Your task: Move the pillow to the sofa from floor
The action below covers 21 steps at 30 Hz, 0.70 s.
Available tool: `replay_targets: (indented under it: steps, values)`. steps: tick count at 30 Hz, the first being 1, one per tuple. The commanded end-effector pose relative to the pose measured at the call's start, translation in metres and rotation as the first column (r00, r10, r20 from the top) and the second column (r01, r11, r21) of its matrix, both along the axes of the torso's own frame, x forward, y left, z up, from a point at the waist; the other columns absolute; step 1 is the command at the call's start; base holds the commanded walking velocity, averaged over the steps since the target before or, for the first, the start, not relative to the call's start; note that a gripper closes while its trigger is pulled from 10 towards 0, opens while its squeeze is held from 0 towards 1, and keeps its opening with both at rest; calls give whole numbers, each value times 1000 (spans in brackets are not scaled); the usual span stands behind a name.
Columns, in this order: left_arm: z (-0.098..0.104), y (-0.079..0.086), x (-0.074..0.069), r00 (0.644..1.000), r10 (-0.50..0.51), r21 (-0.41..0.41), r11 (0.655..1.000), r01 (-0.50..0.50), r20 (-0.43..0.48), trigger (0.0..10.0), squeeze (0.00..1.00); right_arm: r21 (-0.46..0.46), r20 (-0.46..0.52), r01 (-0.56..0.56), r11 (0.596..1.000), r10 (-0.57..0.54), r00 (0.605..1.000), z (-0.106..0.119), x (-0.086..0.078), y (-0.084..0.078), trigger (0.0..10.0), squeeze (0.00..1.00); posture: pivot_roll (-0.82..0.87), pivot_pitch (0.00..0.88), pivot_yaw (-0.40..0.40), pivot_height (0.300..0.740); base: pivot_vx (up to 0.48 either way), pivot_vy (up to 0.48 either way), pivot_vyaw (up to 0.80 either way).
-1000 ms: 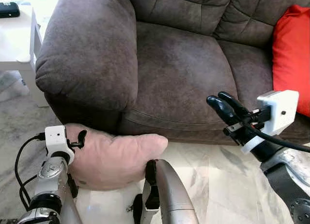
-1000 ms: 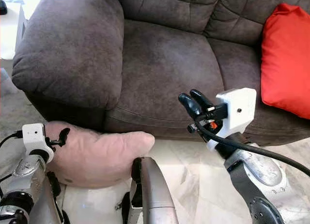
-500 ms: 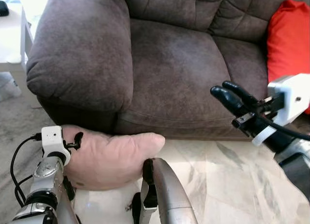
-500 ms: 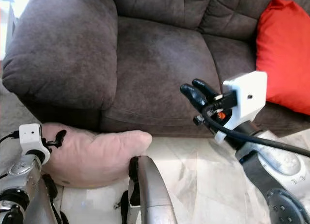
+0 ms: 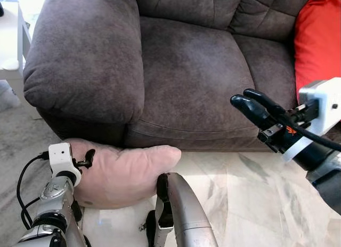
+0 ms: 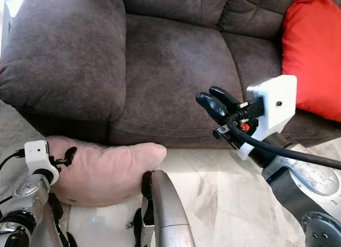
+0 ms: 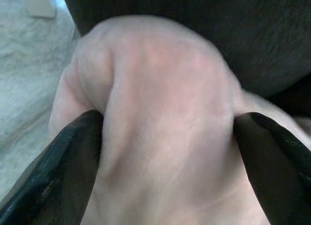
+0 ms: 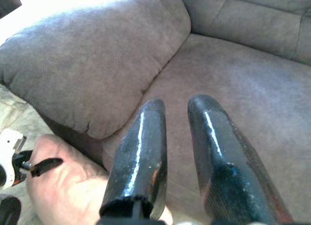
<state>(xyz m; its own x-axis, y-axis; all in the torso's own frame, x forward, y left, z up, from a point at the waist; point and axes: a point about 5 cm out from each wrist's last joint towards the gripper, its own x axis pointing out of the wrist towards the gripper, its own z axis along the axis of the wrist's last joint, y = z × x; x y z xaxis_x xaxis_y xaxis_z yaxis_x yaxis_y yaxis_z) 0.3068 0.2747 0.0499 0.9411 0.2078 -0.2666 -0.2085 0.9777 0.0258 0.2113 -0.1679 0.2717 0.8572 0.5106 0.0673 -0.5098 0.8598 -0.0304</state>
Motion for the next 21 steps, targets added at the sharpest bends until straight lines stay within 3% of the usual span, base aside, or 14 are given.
replay_targets:
  steps: [1,10,11,12,13,21]
  values:
    - [-18,-6,-9,996,14,24,1000,-12,-92,10000,0,-24,16,28,999,-27,999,4,-6,-5,10000,0,-228,383,-400,526,0,0,0]
    - [-22,-3,-15,993,65,60,996,-59,-96,10000,0,-11,3,7,1000,-7,1000,8,-8,-3,10000,0,-226,391,-400,526,0,0,0]
    - [-23,-1,-16,993,76,68,995,-70,-95,9373,0,-11,2,6,1000,-6,1000,8,-8,-3,10000,0,-228,389,-400,526,0,0,0]
    - [-23,0,-17,991,88,72,994,-82,-96,1294,0,-12,1,6,1000,-6,1000,8,-8,-3,10000,0,-228,389,-400,526,0,0,0]
    - [-23,1,-17,990,104,70,993,-97,-95,0,0,-11,-1,6,1000,-6,1000,9,-8,-3,10000,0,-228,389,-400,526,0,0,0]
    - [-21,-1,-15,991,105,50,994,-102,-77,0,0,-1,-10,3,1000,-3,1000,10,-8,-2,10000,0,-220,387,-400,526,0,0,0]
